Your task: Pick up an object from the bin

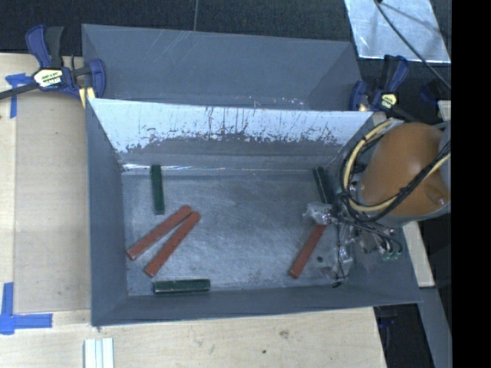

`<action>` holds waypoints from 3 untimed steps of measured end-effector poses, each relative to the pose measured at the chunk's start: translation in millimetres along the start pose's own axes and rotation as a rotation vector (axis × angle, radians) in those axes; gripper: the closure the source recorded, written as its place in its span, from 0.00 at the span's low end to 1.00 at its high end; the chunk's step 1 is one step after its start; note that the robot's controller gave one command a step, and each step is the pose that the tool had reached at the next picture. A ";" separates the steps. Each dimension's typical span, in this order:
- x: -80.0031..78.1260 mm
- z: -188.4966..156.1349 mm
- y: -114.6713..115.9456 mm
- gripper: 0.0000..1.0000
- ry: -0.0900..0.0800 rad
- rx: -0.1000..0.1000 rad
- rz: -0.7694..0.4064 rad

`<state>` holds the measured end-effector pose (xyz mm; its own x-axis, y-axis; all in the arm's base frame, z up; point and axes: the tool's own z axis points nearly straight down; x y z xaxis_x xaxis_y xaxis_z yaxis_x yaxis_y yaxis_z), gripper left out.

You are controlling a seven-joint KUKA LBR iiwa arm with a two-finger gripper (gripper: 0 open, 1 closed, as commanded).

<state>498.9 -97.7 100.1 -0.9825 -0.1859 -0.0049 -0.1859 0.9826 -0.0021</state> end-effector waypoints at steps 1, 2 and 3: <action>-23.5 31.8 11.4 0.00 -0.002 -0.001 -0.025; -24.5 31.7 10.5 0.00 -0.004 0.001 -0.026; -25.5 30.7 11.4 1.00 -0.006 0.000 -0.027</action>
Offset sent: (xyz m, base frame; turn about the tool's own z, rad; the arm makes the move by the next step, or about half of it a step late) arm 0.0199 0.0150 -0.0301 -0.0231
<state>522.0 -81.8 69.4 -0.9771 -0.2125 -0.0108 -0.2125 0.9772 -0.0020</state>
